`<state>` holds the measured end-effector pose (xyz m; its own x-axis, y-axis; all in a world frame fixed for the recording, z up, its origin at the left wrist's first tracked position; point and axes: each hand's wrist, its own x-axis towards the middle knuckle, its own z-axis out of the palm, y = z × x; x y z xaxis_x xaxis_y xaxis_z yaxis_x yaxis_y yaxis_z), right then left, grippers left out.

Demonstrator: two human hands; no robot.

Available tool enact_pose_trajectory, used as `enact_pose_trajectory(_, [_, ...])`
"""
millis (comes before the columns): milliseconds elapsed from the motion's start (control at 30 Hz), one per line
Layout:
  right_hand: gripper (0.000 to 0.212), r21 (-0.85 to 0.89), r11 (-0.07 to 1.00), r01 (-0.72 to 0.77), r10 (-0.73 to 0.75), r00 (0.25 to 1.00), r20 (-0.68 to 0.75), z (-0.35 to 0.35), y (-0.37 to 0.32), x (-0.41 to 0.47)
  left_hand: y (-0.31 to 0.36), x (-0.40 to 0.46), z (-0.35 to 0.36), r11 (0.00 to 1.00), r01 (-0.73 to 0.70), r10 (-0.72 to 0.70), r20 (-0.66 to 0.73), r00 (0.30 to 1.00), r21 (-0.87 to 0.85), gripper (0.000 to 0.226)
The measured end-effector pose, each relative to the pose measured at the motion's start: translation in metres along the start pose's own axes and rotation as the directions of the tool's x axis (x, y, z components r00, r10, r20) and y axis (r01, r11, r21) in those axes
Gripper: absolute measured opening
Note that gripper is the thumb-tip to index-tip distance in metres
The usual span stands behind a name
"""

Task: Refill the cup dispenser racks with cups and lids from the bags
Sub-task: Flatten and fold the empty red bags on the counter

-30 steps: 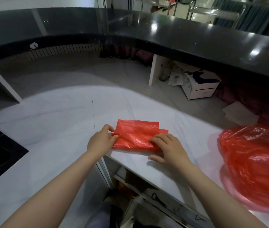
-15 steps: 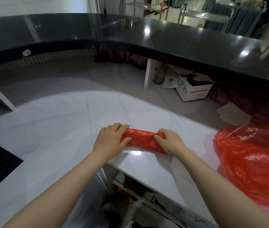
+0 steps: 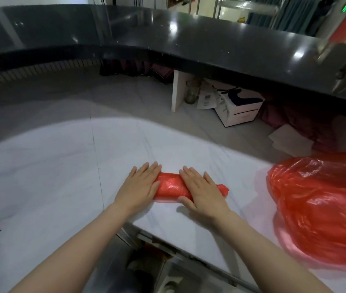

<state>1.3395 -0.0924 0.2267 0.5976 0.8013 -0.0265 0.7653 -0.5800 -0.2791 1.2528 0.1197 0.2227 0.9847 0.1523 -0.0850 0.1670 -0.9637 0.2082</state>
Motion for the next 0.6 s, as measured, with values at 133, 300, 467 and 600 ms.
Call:
enact_pose_trajectory(133, [0.077, 0.009, 1.000, -0.009, 0.009, 1.000, 0.004, 0.002, 0.002, 0.001, -0.006, 0.005, -0.001, 1.000, -0.014, 0.013, 0.042, 0.999, 0.028, 0.060])
enact_pose_trajectory(300, [0.071, 0.001, 0.999, -0.043, 0.043, 0.999, 0.018, -0.004, 0.005, 0.014, -0.010, 0.016, -0.002, 1.000, -0.014, 0.013, 0.048, 0.999, 0.026, 0.063])
enact_pose_trajectory(467, [0.071, -0.041, 0.995, -0.093, 0.093, 0.996, 0.000, -0.008, 0.007, 0.028, -0.011, 0.032, -0.002, 1.000, 0.000, 0.000, 0.003, 1.000, 0.005, 0.062])
enact_pose_trajectory(600, [0.070, -0.170, 0.959, -0.227, 0.229, 0.973, -0.005, -0.019, 0.015, 0.052, -0.018, 0.054, -0.013, 0.994, -0.109, 0.110, 0.070, 0.991, -0.030, 0.096])
